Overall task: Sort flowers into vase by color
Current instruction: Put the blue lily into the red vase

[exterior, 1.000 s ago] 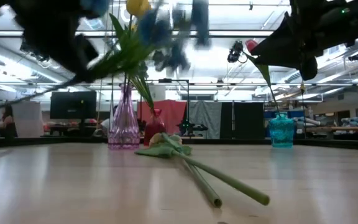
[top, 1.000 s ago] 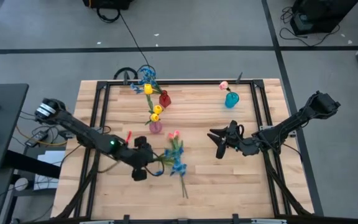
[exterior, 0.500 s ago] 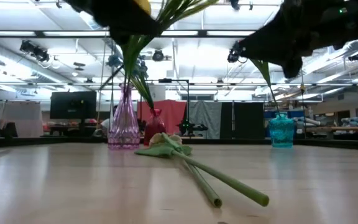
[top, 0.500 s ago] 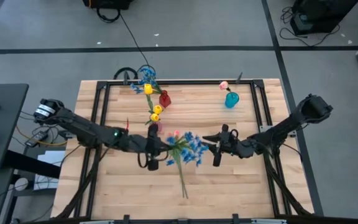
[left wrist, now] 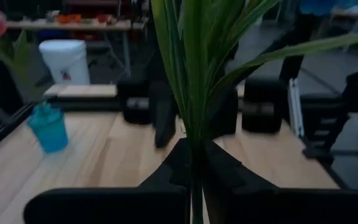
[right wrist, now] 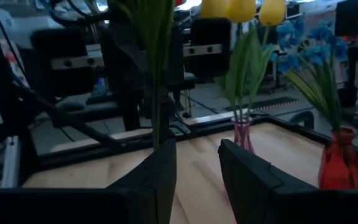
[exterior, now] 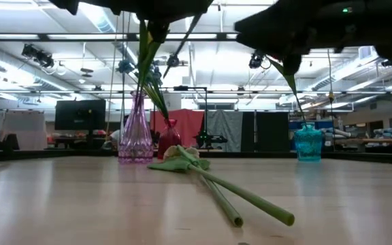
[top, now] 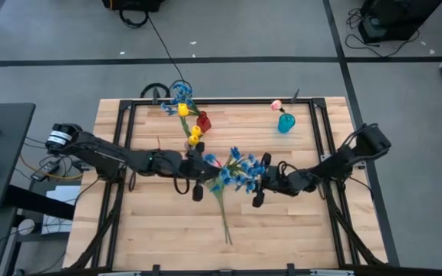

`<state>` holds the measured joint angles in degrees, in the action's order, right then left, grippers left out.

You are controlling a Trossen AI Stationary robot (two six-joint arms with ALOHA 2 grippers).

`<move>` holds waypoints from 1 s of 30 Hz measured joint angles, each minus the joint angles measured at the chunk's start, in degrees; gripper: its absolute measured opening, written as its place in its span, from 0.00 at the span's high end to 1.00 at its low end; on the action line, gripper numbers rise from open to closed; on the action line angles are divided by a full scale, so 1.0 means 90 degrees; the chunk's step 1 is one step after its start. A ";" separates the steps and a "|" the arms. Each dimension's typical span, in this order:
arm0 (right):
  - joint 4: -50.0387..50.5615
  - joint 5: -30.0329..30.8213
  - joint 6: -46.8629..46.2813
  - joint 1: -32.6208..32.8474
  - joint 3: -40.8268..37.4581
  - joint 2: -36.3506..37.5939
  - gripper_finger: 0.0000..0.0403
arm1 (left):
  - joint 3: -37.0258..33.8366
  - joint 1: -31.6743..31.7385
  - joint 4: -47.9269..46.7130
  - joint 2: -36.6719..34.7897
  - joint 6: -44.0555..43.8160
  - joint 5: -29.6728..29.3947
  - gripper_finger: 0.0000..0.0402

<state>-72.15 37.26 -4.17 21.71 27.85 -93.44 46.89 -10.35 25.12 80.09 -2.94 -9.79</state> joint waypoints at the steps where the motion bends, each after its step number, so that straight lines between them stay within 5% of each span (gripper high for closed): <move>1: 0.0001 0.0001 0.0088 -0.0024 0.0111 -0.0108 0.67 | 0.0000 0.0022 0.0193 0.0078 0.0022 0.0027 0.94; 21: 0.0169 -0.0399 0.0654 -0.0256 0.1271 -0.0749 0.68 | 0.0002 0.0027 0.1280 0.0572 0.0464 0.0052 0.94; 30: 0.0186 -0.0466 0.0652 -0.0308 0.1271 -0.0749 0.89 | 0.0002 0.0029 0.1199 0.0569 0.0467 0.0167 0.94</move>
<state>-70.47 33.06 1.70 18.94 39.29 -100.18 46.92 -10.09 35.91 85.21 1.26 -8.28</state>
